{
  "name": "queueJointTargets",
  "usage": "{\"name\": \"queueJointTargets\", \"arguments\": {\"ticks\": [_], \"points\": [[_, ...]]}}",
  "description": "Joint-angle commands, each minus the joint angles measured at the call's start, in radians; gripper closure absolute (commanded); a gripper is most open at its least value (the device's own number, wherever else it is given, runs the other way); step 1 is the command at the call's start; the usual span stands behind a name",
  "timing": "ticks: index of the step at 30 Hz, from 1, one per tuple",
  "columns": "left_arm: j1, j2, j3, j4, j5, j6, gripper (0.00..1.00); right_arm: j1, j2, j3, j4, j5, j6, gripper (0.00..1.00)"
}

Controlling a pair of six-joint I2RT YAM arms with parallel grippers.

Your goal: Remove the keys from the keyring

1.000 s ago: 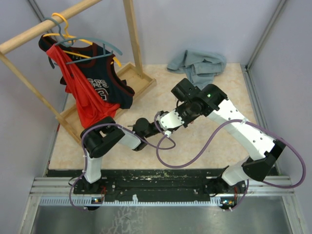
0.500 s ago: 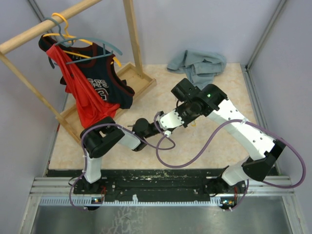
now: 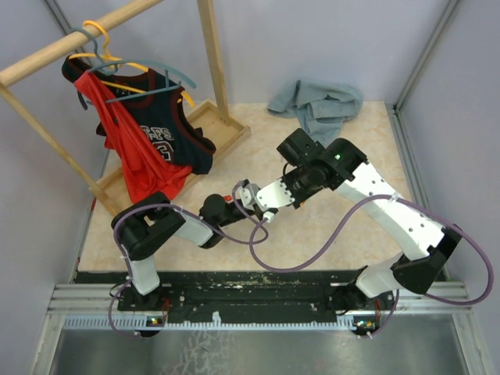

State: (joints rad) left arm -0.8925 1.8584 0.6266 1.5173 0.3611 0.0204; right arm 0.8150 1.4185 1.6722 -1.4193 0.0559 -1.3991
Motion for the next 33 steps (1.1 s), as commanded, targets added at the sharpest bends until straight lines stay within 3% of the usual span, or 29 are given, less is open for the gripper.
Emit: {"name": "queueJointTargets", "arguments": {"ticks": [1, 8, 16, 21, 33], "points": [[0.033, -0.061, -0.044, 0.237, 0.046, -0.139, 1.00, -0.017, -0.059, -0.031, 0.057, -0.045, 0.019, 1.00], [0.069, -0.097, -0.035, 0.137, 0.152, -0.258, 1.00, -0.036, -0.065, -0.055, 0.075, -0.128, 0.023, 1.00], [0.079, -0.066, -0.033, 0.161, 0.229, -0.335, 1.00, -0.036, -0.064, -0.062, 0.090, -0.152, 0.036, 1.00], [0.090, -0.101, -0.031, 0.051, 0.267, -0.379, 1.00, -0.049, -0.069, -0.064, 0.106, -0.155, 0.055, 1.00], [0.115, -0.226, -0.071, -0.176, 0.323, -0.530, 1.00, -0.201, -0.129, -0.240, 0.264, -0.443, 0.120, 1.00]]}}
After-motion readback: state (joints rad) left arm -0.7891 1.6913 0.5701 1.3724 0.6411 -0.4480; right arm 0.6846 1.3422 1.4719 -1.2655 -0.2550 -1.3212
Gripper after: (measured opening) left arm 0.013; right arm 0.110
